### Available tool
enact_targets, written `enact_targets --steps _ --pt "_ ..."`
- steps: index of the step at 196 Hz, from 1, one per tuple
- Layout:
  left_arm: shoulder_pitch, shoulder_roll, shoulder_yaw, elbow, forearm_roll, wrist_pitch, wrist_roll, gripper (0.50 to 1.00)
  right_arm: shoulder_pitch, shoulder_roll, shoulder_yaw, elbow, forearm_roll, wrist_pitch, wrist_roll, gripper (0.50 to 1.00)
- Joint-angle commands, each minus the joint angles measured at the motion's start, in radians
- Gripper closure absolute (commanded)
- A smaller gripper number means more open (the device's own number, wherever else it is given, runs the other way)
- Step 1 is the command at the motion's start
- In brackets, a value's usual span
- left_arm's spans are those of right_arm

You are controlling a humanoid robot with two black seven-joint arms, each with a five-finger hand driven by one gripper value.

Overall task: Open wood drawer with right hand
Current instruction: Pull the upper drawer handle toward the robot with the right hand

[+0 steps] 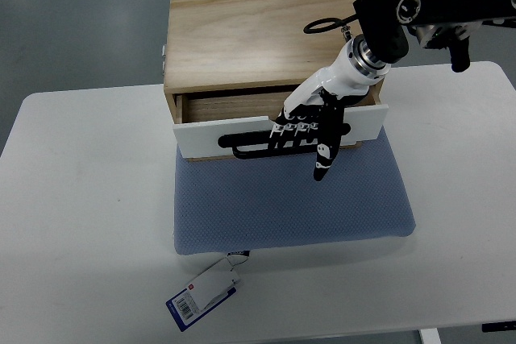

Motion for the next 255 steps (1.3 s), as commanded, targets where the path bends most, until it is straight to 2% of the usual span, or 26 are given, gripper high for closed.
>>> enact_targets --steps 1,255 --pt "0.0 0.0 0.0 0.0 0.0 0.0 0.0 0.5 0.001 -0.002 0.002 0.006 0.0 0.001 0.001 0.593" --pt "0.0 0.0 0.0 0.0 0.0 0.0 0.0 0.5 0.033 -0.082 0.011 0.106 0.0 0.001 0.003 0.579"
